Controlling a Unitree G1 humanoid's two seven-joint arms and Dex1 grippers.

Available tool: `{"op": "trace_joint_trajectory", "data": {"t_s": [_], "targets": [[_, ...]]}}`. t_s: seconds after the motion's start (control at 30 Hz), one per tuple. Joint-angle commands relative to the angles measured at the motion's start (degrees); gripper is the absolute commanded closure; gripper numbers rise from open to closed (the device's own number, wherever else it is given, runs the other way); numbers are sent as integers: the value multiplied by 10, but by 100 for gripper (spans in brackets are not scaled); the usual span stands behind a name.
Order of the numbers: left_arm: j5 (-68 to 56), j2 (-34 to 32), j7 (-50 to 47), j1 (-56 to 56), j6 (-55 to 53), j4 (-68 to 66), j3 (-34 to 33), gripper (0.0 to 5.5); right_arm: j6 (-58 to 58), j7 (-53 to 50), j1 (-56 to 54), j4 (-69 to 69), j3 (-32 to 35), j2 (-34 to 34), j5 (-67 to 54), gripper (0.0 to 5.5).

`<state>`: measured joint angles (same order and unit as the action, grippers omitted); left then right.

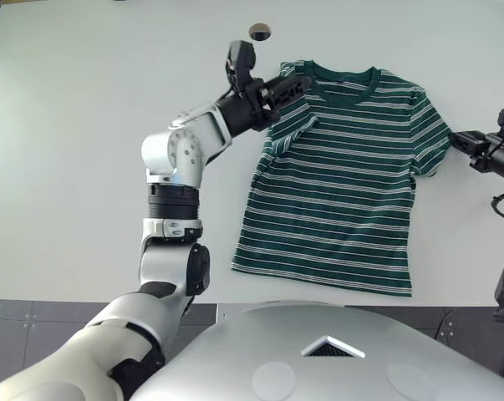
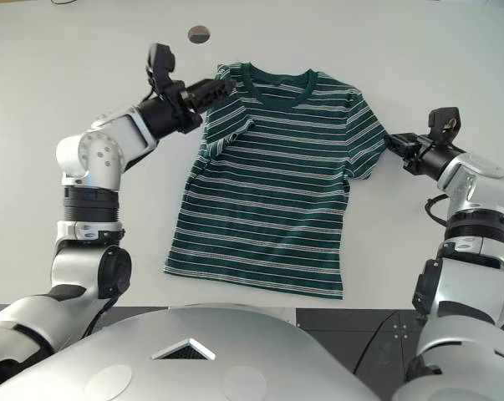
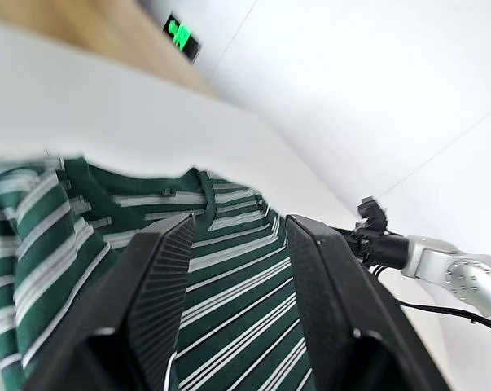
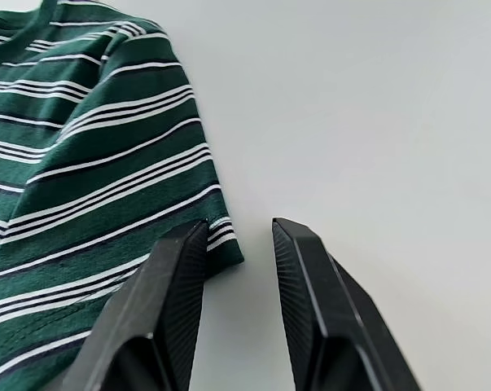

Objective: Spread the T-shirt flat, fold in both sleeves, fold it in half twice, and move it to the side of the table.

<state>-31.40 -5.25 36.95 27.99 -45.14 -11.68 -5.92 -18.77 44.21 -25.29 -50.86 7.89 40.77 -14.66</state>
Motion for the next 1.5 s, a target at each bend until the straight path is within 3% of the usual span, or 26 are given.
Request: {"op": "trace_joint_trajectory", "data": {"t_s": [0.03,0.27,0.5,0.7,0.87,1.13,1.5], "targets": [[-23,-10,-9,-6,-13,25,-20,341,4,9,-2,-44,-18,-18,28,404],[-33,-17,-51,0,-8,28,-55,341,6,25,-10,-55,-35,-37,41,404],[-27,-18,-68,7,9,-1,-59,341,-5,34,-12,-40,-35,-48,38,536],[-27,-19,-71,8,14,-3,-58,341,-17,36,-10,-15,-35,-42,38,536],[-29,-18,-72,12,19,-10,-61,341,-63,41,-12,87,-30,-32,22,536],[-33,-15,-69,13,28,-19,-63,341,-152,23,9,275,-35,-56,1,536],[-36,-15,-68,15,36,-31,-65,341,-201,1,-14,347,-61,-102,-12,536]]}}
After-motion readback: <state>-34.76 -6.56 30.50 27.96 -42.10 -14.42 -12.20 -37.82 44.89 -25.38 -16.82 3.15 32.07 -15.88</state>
